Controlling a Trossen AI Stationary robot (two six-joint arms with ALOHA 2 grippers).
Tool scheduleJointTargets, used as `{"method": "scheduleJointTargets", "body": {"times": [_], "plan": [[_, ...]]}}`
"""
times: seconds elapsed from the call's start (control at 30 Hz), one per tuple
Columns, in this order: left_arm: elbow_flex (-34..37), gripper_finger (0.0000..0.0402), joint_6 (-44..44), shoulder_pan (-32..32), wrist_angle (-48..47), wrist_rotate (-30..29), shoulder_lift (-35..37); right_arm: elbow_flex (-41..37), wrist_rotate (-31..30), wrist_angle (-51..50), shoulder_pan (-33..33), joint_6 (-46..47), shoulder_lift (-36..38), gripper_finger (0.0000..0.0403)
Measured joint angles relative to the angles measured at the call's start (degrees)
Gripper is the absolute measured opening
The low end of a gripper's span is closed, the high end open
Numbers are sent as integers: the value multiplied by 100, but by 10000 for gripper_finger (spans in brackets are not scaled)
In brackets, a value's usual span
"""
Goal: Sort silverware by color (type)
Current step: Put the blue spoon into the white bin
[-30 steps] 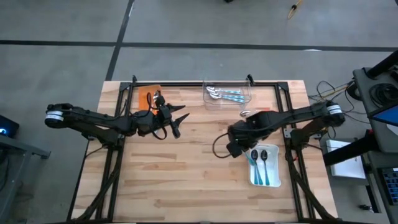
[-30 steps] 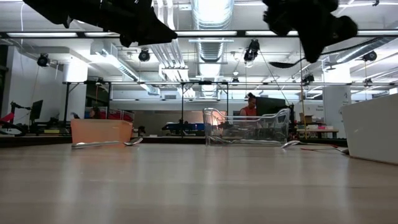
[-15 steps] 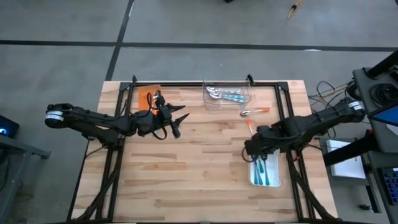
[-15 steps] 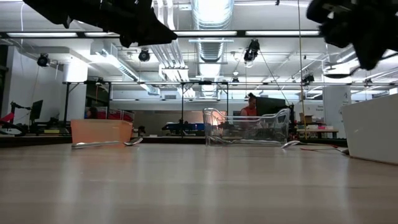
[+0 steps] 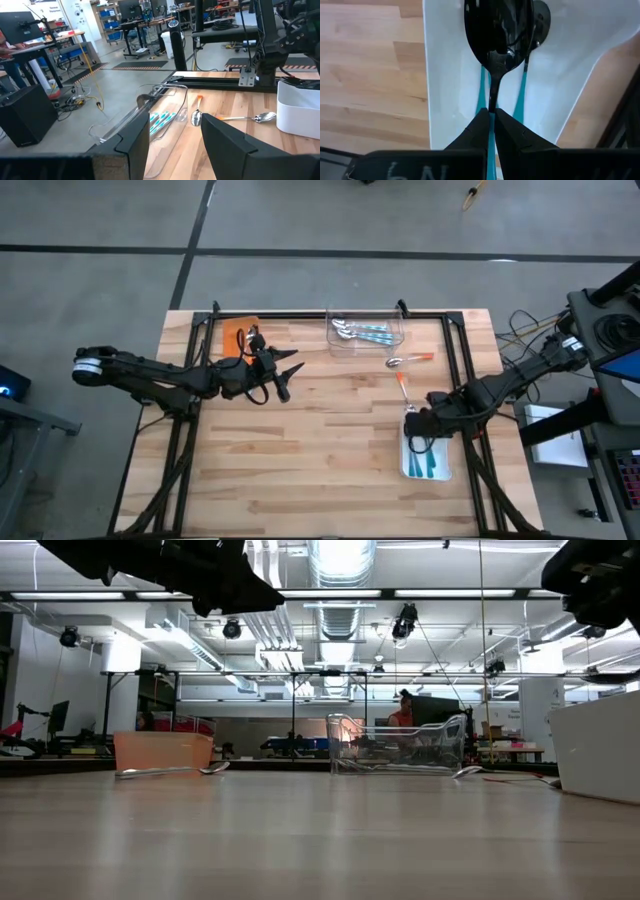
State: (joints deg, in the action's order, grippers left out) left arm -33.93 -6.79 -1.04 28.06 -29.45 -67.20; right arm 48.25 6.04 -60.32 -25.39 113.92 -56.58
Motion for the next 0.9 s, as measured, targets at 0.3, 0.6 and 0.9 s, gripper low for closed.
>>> {"method": "scheduleJointTargets", "body": {"times": [0.3,0.6,0.9], "plan": [[0,160,0,0,3,0,0,-98,-15,189,-87,63,-306,9],[0,160,0,0,10,0,0,-203,-113,568,-89,52,-715,9],[0,160,0,0,-1,0,0,-280,-114,672,-89,19,-882,9]]}}
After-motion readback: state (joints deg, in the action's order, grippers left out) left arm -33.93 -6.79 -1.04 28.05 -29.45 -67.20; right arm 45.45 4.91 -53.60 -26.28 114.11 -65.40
